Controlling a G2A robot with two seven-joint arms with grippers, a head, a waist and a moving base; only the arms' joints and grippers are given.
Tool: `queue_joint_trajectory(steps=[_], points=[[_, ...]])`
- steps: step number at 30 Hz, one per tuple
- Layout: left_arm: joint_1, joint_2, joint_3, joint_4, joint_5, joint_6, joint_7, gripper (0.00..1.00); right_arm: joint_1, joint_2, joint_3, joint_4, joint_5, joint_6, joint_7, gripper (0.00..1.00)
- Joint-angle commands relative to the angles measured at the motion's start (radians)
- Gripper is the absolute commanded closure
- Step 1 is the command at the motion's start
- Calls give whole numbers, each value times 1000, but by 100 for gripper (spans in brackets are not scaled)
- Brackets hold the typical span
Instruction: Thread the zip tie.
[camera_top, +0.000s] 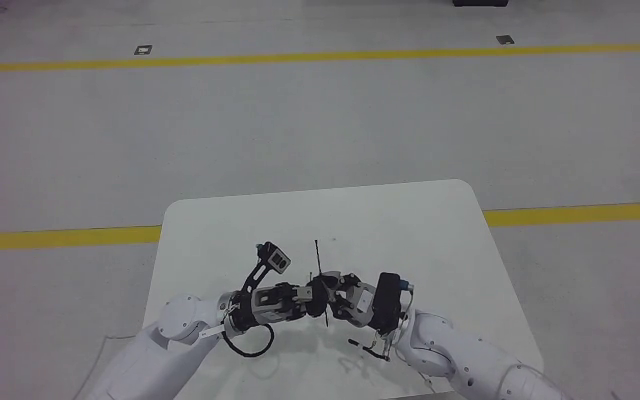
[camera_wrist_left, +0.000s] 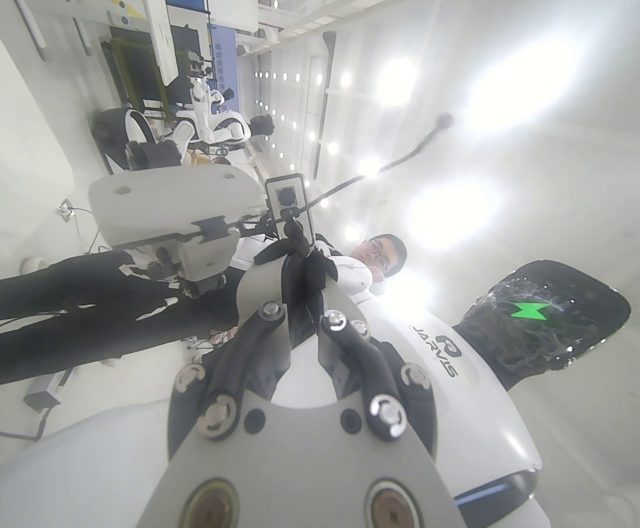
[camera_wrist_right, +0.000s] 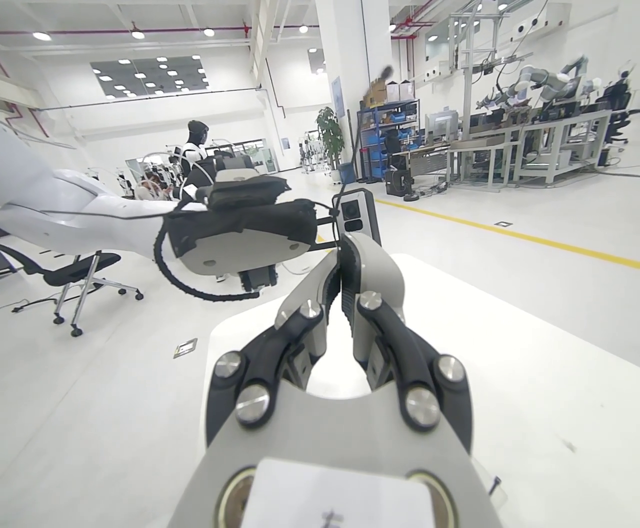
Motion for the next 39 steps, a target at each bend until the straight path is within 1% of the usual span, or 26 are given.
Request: queue_joint_trajectory(steps=[1, 18, 19, 20, 21, 22, 23, 24, 26, 28, 29, 31, 32, 34, 35, 36, 37, 39], points=[[1, -1, 0, -2, 1, 2, 5, 100, -2, -1, 1, 1, 0, 0, 2, 100], [5, -6, -17, -7, 8, 3, 3, 100, -16, -10, 11, 12, -1, 0, 7, 100], [6, -7, -17, -7, 9, 3, 4, 100, -18, -10, 13, 14, 1, 0, 6, 85], [7, -7, -19, -6, 10, 3, 5, 100, -21, -9, 17, 16, 3, 0, 4, 59], [7, -7, -20, -5, 12, 3, 5, 100, -23, -9, 20, 15, 5, 0, 1, 50], [8, -7, -20, -5, 13, 3, 6, 100, -26, -8, 23, 15, 4, 0, -1, 24], [9, -8, -21, -5, 14, 3, 6, 100, -29, -7, 28, 13, 3, 0, -6, 11], [9, -8, -21, -4, 14, 4, 6, 100, -32, -6, 31, 12, 1, 0, -9, 5], [10, -9, -22, -4, 15, 5, 6, 100, -37, -5, 38, 8, -2, 0, -13, 7], [9, -10, -21, -3, 16, 7, 6, 100, -41, -3, 43, 3, -6, 0, -15, 13], [8, -10, -20, -3, 17, 7, 6, 100, -43, -2, 45, 1, -7, 0, -15, 19], [7, -12, -19, -1, 18, 9, 6, 100, -45, -1, 48, -4, -9, 0, -16, 22], [6, -12, -19, 0, 19, 10, 6, 100, -45, -1, 49, -5, -9, 0, -16, 26], [5, -13, -19, 2, 21, 11, 6, 100, -46, 0, 51, -7, -11, 0, -18, 29], [5, -13, -19, 3, 23, 11, 6, 100, -47, 0, 51, -7, -11, 0, -18, 29], [5, -14, -19, 4, 24, 11, 6, 100, -46, 0, 52, -7, -11, 0, -18, 37], [5, -14, -20, 5, 24, 12, 7, 100, -46, 0, 53, -7, -11, 0, -18, 50], [6, -14, -22, 7, 25, 12, 6, 100, -44, 0, 54, -7, -12, 0, -17, 53]])
